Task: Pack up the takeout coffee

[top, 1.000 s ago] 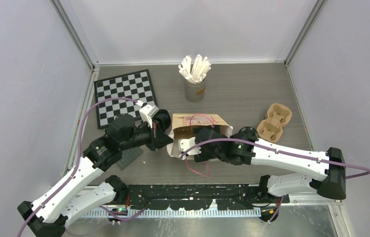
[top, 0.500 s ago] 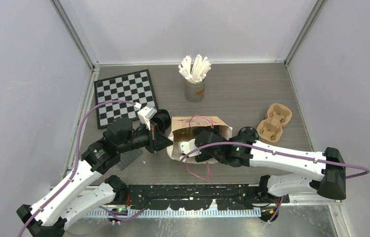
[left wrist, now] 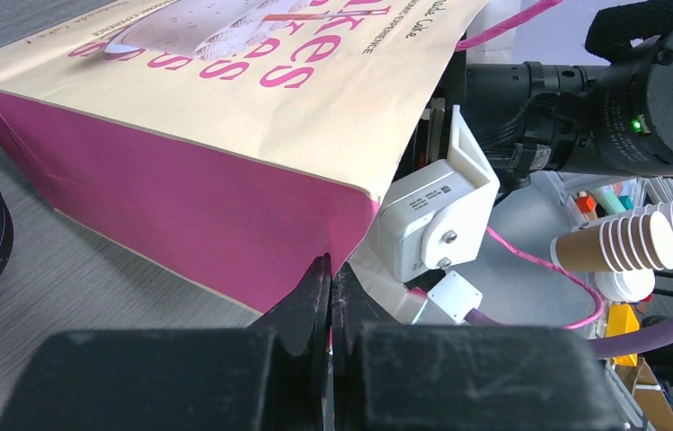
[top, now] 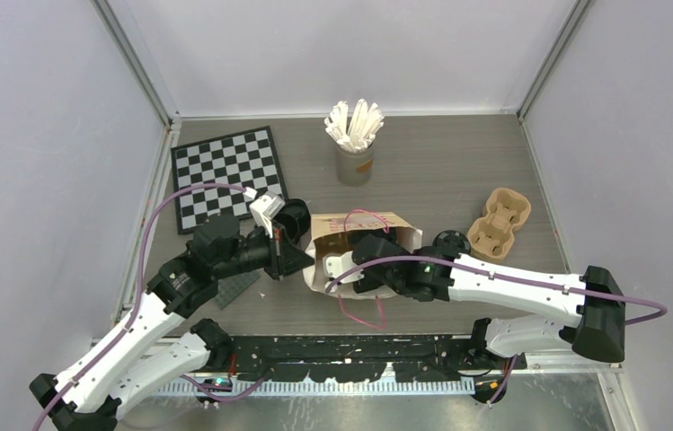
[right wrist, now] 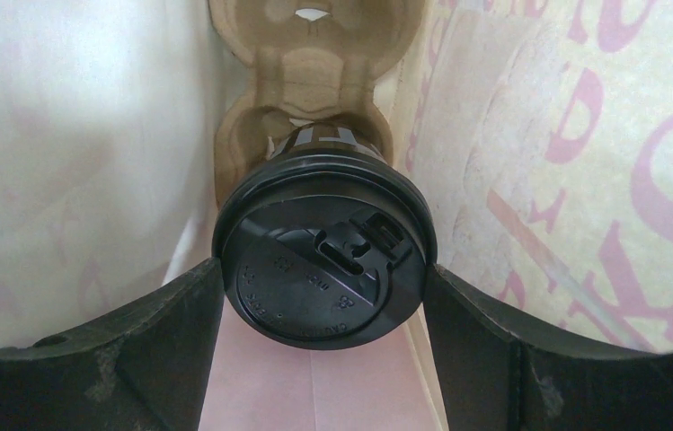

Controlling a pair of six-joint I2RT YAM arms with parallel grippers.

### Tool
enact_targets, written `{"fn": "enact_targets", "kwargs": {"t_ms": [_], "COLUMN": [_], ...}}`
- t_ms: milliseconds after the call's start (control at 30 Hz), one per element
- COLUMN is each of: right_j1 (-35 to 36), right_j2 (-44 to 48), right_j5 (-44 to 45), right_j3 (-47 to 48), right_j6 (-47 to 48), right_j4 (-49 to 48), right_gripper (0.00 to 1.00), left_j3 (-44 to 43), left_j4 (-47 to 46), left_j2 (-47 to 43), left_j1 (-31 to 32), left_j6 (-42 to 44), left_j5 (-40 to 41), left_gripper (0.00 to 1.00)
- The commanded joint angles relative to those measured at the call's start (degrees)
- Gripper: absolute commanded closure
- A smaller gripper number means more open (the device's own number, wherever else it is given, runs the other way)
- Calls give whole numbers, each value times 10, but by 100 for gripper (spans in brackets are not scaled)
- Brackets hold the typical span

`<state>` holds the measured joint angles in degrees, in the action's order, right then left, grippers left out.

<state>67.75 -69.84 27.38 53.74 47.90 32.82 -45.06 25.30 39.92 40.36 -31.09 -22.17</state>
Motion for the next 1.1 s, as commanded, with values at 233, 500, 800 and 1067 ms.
{"fn": "enact_targets", "kwargs": {"t_ms": [233,500,800,1067], "right_j1": [-6,-8,-13,-25], "right_j2": [-8,-17,-26,-30], "right_j5": [4,11,11,12], "right_j3": [-11,-9,-17,-22], "right_j6": [25,29,31,28], "right_j4": [-29,-31,-46,-63], "right_gripper": [25,25,25,25], "left_j3": [2,5,0,0], "left_j4": [-12,-12,-11,-9], "left_j2": [-18,-14,-10,-11], "left_j1": [-2,-2,-2,-2], "left_j6": [1,4,4,-1], "left_j5": [-19,-21,-20,-22], "left_gripper": [100,100,100,100]}}
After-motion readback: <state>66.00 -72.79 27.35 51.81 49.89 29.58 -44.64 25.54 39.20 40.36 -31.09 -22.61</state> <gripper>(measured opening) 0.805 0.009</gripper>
